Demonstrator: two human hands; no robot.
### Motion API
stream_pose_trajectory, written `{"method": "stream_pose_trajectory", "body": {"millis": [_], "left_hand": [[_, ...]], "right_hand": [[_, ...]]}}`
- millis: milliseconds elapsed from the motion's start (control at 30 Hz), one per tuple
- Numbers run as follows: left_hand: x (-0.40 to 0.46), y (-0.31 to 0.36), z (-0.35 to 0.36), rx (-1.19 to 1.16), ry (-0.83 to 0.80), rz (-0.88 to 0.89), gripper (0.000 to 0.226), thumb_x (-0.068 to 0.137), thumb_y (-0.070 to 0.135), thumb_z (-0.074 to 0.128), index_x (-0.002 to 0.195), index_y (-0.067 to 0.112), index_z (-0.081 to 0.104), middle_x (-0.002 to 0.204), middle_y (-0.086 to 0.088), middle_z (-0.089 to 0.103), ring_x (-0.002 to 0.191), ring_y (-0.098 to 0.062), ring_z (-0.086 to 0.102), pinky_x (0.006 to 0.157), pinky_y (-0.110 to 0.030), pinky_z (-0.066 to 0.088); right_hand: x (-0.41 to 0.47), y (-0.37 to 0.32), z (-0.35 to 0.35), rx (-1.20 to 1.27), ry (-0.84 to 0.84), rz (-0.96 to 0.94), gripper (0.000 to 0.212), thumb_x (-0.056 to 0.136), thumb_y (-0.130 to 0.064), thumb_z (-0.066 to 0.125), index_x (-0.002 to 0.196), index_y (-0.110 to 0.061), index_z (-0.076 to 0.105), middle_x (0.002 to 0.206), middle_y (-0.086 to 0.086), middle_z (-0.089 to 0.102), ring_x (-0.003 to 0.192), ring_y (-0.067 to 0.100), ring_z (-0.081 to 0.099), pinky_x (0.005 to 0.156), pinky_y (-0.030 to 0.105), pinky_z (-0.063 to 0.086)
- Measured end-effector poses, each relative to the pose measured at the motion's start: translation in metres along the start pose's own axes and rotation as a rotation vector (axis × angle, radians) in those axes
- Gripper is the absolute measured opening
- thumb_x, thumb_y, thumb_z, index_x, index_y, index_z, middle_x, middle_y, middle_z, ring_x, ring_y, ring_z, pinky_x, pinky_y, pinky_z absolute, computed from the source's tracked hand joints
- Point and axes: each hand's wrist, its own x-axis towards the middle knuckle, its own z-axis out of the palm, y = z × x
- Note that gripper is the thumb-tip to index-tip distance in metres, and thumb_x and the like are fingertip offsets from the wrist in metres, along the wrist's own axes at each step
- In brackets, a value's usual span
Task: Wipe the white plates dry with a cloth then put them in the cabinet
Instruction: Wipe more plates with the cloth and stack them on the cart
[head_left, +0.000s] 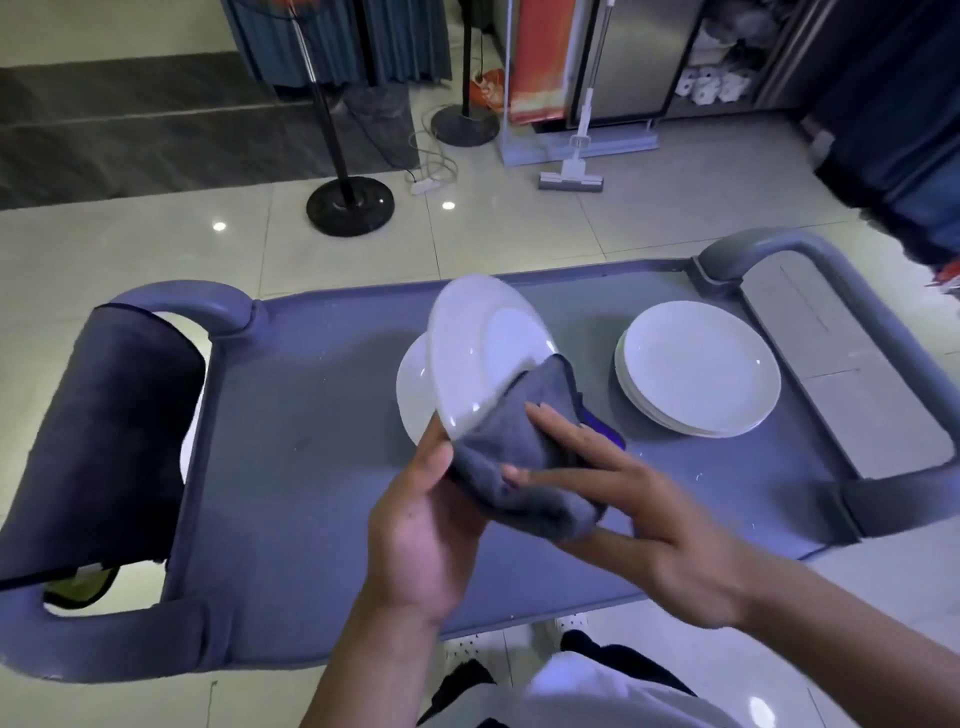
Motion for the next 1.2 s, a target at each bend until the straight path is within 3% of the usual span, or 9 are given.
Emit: {"method": "stream_pose_trajectory", "body": {"millis": [100, 233, 400, 600, 767, 833, 933, 1000, 1200], "left_hand": [[0.009, 0.005, 0.0, 0.145, 0.027, -0.014, 0.035, 0.084, 0.03, 0.072, 0.119, 0.032, 0.075, 0.122, 0.0, 0.074, 0.114, -0.018, 0.068, 0.086, -0.03, 0.056], [0.021, 0.005, -0.002, 0.272, -0.112, 0.007, 0.044, 0.096, 0.006, 0.056, 0.122, 0.038, 0.072, 0.12, 0.005, 0.073, 0.112, -0.014, 0.066, 0.087, -0.028, 0.054], [0.03, 0.003, -0.015, 0.105, -0.081, -0.09, 0.04, 0.093, 0.013, 0.053, 0.112, 0.04, 0.076, 0.116, 0.004, 0.074, 0.108, -0.014, 0.069, 0.08, -0.035, 0.06], [0.04, 0.013, -0.048, -0.029, -0.036, -0.17, 0.049, 0.08, 0.029, 0.082, 0.127, 0.035, 0.07, 0.13, 0.001, 0.069, 0.119, -0.019, 0.066, 0.085, -0.038, 0.06], [0.039, 0.017, -0.05, -0.06, -0.05, -0.192, 0.064, 0.064, 0.04, 0.093, 0.124, 0.036, 0.072, 0.129, 0.002, 0.07, 0.12, -0.019, 0.066, 0.088, -0.039, 0.061], [0.035, 0.015, -0.045, -0.062, -0.056, -0.204, 0.06, 0.068, 0.035, 0.091, 0.125, 0.035, 0.072, 0.131, 0.0, 0.069, 0.12, -0.02, 0.066, 0.084, -0.04, 0.061], [0.028, 0.013, -0.033, -0.035, -0.085, -0.225, 0.043, 0.085, 0.017, 0.072, 0.124, 0.033, 0.073, 0.134, -0.005, 0.068, 0.121, -0.027, 0.066, 0.084, -0.047, 0.061], [0.02, 0.012, -0.024, -0.042, -0.152, -0.198, 0.041, 0.092, 0.013, 0.06, 0.129, 0.029, 0.07, 0.136, -0.009, 0.067, 0.124, -0.031, 0.065, 0.088, -0.048, 0.059], [0.008, 0.02, -0.035, -0.072, -0.055, -0.128, 0.04, 0.094, 0.013, 0.053, 0.129, 0.025, 0.07, 0.132, -0.014, 0.068, 0.113, -0.03, 0.07, 0.08, -0.042, 0.06]], "right_hand": [[-0.015, 0.019, -0.013, -0.265, -0.067, 0.011, 0.049, 0.088, -0.028, 0.063, 0.132, -0.049, 0.061, 0.161, -0.033, 0.016, 0.15, -0.003, 0.017, 0.115, 0.01, 0.013], [-0.031, 0.041, -0.001, -0.429, 0.027, 0.005, 0.052, 0.09, -0.017, 0.066, 0.137, -0.041, 0.06, 0.165, -0.021, 0.017, 0.153, 0.008, 0.018, 0.118, 0.015, 0.013], [-0.049, 0.036, 0.031, -0.154, 0.216, 0.132, 0.048, 0.094, -0.019, 0.06, 0.136, -0.043, 0.059, 0.164, -0.021, 0.022, 0.153, 0.006, 0.015, 0.119, 0.02, 0.021], [-0.051, 0.04, 0.032, 0.665, 0.867, 0.645, 0.02, 0.101, -0.025, 0.056, 0.113, -0.026, 0.072, 0.116, 0.0, 0.074, 0.117, 0.034, 0.064, 0.09, 0.052, 0.055], [-0.029, 0.016, 0.014, 0.496, 1.079, 0.544, 0.02, 0.103, -0.024, 0.055, 0.106, -0.033, 0.072, 0.11, -0.008, 0.073, 0.108, 0.022, 0.066, 0.088, 0.037, 0.054], [-0.008, -0.003, 0.013, 0.301, 1.052, 0.334, 0.026, 0.102, -0.013, 0.053, 0.107, -0.033, 0.07, 0.106, -0.013, 0.067, 0.105, 0.01, 0.06, 0.091, 0.023, 0.046], [0.032, -0.019, 0.022, -0.053, 0.787, 0.166, 0.047, 0.098, -0.034, 0.048, 0.143, -0.047, 0.042, 0.156, -0.022, 0.036, 0.148, -0.002, 0.024, 0.121, 0.038, 0.019], [0.053, -0.025, 0.034, -0.191, 0.715, 0.207, 0.052, 0.091, -0.05, 0.039, 0.142, -0.058, 0.029, 0.162, -0.025, 0.017, 0.151, -0.005, 0.002, 0.124, 0.045, -0.001], [0.048, -0.026, 0.077, -0.156, 0.492, 0.089, 0.053, 0.095, -0.048, 0.04, 0.148, -0.047, 0.037, 0.163, -0.02, 0.021, 0.152, -0.002, 0.003, 0.122, 0.049, -0.008]]}}
